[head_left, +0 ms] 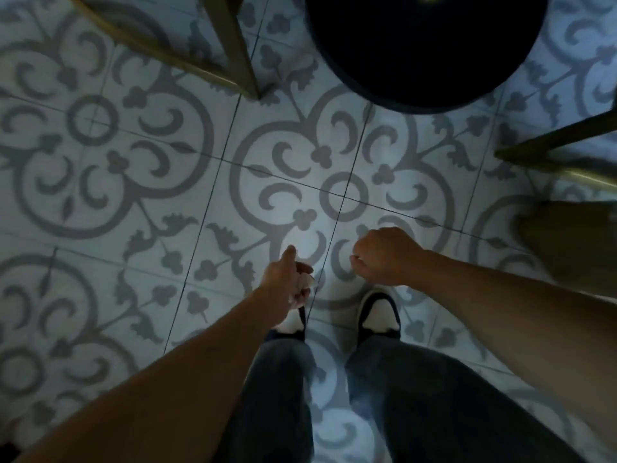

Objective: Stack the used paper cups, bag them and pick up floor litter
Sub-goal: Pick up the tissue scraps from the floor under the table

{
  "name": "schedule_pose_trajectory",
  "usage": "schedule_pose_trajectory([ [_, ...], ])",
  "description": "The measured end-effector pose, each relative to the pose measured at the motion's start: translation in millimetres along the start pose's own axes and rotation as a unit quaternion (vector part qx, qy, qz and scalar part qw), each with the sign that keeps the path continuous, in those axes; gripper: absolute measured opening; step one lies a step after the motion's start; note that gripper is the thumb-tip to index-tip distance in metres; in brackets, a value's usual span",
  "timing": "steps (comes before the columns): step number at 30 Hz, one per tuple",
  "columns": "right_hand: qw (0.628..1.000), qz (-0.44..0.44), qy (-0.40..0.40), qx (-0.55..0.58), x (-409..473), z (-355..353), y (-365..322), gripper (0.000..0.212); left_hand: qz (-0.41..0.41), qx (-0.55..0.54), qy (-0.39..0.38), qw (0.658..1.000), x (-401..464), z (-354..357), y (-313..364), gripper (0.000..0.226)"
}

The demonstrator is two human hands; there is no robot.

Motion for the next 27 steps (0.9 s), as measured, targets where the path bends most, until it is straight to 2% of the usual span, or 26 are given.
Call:
schedule_pose_trajectory([
  [5,0.999,0.002,-0.040,0.029,-64,-67,-40,0.039,0.025,0.017,0.020,0.999,-101,-11,12,0.044],
  [12,0.995,0.039,-0.052,0.071,-135,-139,-61,0.032,0.011,0.013,-0.003,1.000,-234,-11,45,0.037],
  [19,0.980,0.132,-0.023,0.146,-183,-185,-30,0.029,0.008,0.041,-0.019,0.999,-269,8,58,0.039],
  [23,0.955,0.203,0.018,0.215,-211,-191,8,0.032,-0.010,0.065,-0.029,0.997,-277,47,59,0.040],
  [27,0.932,0.238,0.047,0.269,-249,-184,50,0.029,-0.002,0.090,-0.029,0.996,-286,99,57,0.037],
])
Point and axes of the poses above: each hand's wrist, its own x-axis towards the middle knuckle, its own z-axis out of the palm, y = z × x, the point moved 6 cm from there along x, towards the middle knuckle, and after that the axes turned 13 degrees about -x, right-handed, at the moved point
